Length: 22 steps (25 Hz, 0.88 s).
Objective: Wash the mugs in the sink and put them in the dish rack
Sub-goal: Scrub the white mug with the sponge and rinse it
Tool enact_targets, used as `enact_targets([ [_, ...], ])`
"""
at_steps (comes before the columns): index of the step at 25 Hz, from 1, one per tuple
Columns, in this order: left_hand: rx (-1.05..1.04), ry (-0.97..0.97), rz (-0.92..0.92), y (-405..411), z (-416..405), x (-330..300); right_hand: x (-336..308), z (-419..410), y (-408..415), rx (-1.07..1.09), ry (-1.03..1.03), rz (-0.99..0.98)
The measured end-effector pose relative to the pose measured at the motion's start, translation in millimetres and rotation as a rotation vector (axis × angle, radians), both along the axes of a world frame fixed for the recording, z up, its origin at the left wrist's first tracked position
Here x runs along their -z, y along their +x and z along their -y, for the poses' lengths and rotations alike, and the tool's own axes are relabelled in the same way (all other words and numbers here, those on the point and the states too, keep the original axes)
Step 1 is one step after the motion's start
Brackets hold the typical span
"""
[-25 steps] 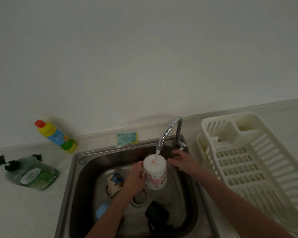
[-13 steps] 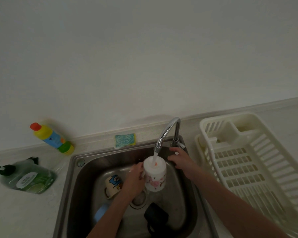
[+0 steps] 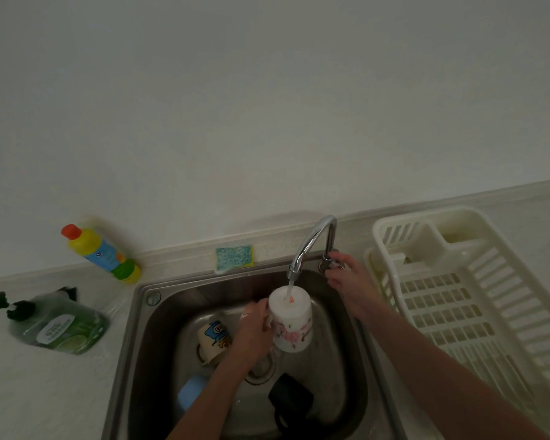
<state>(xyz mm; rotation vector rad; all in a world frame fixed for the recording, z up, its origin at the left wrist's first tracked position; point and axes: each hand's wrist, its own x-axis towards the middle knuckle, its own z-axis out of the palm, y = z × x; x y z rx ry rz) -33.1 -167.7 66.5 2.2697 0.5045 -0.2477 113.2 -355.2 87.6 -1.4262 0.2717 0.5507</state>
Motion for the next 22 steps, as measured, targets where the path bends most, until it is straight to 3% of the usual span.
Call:
enact_targets([
  [5,-0.022,0.003,-0.019,1,2,-7,-6,9,10,-0.026,0.002,0.073],
  [9,-0.026,-0.006,-0.04,2,2,-17,4,4,-2,-0.227,-0.189,0.19],
  [15,-0.118,-0.121,-0.046,2,6,-26,-22,9,-62,-0.711,-0.107,0.179],
  [19,-0.088,-0.109,0.023,1,11,-30,-26,2,-72,-0.657,-0.212,0.436],
  [22,-0.071,-0.072,0.033,-5,14,-27,-18,3,-79,-0.609,-0.263,0.463],
])
